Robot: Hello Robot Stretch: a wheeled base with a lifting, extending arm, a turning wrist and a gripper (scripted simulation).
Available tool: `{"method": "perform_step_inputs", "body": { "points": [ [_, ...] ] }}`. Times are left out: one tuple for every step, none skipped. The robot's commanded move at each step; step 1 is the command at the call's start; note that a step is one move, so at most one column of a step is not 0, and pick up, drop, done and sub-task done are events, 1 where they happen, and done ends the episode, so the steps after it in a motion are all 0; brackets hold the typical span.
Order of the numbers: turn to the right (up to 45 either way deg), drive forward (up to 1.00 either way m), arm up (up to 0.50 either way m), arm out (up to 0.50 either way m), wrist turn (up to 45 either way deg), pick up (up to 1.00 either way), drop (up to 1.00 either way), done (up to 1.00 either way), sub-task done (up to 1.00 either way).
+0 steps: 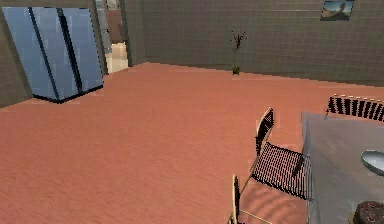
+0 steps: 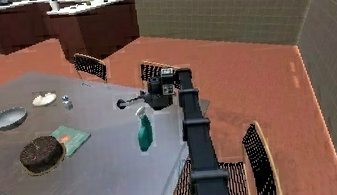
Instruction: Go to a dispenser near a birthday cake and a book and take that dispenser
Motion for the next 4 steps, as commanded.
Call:
{"method": "perform_step_inputs", "body": {
  "points": [
    [0.0, 0.00, -0.30, 0.00, 0.0, 0.00, 0.00, 0.00, 0.00],
    [0.0, 0.00, 0.00, 0.00, 0.0, 1.00, 0.00, 0.00, 0.00],
    [0.0, 0.00, 0.10, 0.00, 0.0, 0.00, 0.00, 0.00, 0.00],
    [0.0, 0.00, 0.00, 0.00, 0.0, 0.00, 0.00, 1.00, 0.00]
  ]
}}
